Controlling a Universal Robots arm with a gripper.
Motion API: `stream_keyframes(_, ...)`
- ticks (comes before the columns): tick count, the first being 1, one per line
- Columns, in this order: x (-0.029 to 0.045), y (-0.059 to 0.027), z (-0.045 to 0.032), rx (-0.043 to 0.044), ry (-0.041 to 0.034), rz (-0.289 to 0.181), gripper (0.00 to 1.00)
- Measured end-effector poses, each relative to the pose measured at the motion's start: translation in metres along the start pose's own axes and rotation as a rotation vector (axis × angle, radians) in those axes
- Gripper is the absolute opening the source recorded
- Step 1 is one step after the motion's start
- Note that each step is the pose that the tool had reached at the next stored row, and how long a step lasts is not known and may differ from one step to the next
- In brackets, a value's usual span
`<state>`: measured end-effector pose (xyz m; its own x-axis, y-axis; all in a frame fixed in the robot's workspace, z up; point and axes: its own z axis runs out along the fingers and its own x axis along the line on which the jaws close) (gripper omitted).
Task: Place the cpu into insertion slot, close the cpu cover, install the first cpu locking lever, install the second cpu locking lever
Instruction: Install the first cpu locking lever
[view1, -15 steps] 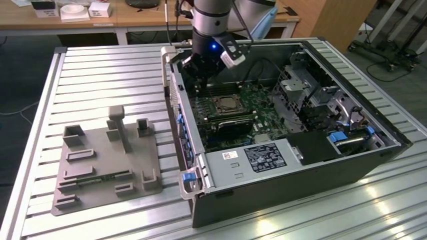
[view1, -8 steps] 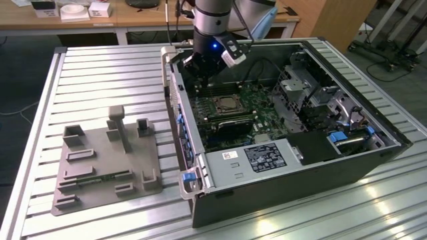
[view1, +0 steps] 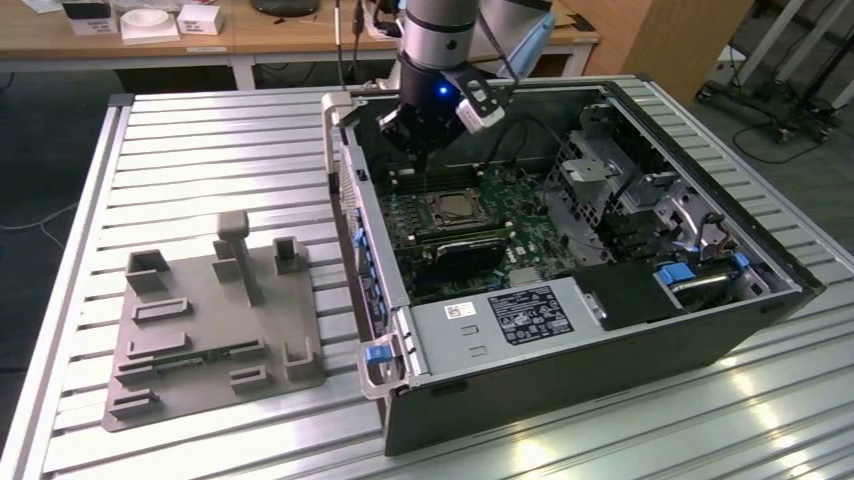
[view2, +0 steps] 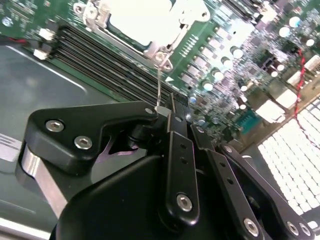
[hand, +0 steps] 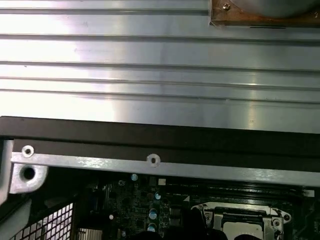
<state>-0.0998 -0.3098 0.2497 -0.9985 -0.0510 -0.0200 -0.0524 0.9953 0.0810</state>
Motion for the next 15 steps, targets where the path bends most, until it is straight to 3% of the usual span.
stream_keyframes(8, -0.0174, 0.0, 0.0021, 0.0, -0.0001, 0.0, 0.11)
stream_keyframes(15, -0.0207, 0.0, 0.0044, 0.0003, 0.0001, 0.0, 0.11)
